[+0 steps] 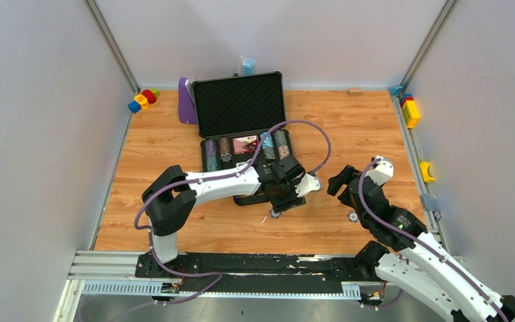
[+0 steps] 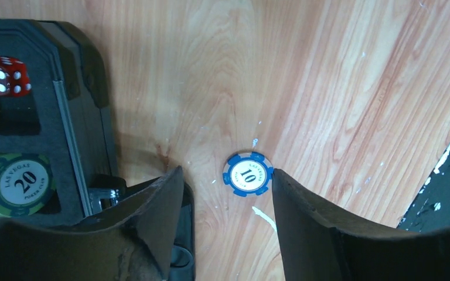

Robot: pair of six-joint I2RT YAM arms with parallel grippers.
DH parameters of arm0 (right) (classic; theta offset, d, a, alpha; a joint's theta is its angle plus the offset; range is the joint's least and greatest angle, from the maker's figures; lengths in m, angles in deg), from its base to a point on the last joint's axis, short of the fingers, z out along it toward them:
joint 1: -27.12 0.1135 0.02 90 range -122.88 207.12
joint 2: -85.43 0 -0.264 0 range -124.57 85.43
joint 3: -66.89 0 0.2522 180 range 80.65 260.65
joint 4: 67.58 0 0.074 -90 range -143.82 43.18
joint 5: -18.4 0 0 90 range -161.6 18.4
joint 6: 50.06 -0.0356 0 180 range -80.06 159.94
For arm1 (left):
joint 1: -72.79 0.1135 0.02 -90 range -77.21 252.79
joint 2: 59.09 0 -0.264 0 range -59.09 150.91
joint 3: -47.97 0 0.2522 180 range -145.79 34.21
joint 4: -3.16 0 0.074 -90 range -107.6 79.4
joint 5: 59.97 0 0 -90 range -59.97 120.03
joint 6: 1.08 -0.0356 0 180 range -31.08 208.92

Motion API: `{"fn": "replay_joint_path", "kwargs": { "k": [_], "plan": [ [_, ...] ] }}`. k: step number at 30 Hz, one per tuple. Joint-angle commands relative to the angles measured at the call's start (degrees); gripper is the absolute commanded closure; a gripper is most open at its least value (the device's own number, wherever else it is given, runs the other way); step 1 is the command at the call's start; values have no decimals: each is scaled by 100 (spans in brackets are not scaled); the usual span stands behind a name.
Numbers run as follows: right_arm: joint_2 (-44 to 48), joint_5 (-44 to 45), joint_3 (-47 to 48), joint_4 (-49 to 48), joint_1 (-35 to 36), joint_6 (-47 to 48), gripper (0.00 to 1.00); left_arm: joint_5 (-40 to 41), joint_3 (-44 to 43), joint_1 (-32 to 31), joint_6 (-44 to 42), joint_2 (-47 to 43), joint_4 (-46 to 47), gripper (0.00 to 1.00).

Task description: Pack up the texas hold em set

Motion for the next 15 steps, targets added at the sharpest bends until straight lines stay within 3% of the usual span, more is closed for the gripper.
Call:
{"fn": "replay_joint_path", "kwargs": {
  "k": [1, 4, 6, 15],
  "plan": [
    [28, 160, 259, 106, 8, -85, 27, -131, -56, -25, 106, -197, -428, 29],
    [83, 185, 239, 131, 10, -102, 27, -32, -6, -42, 209, -148, -786, 15],
    [99, 189, 234, 131, 9, -118, 27, 30, 94, -61, 243, -117, -806, 13],
    [69, 185, 278, 131, 10, -102, 27, 154, -245, -222, 194, 494, -912, 19]
  ]
}}
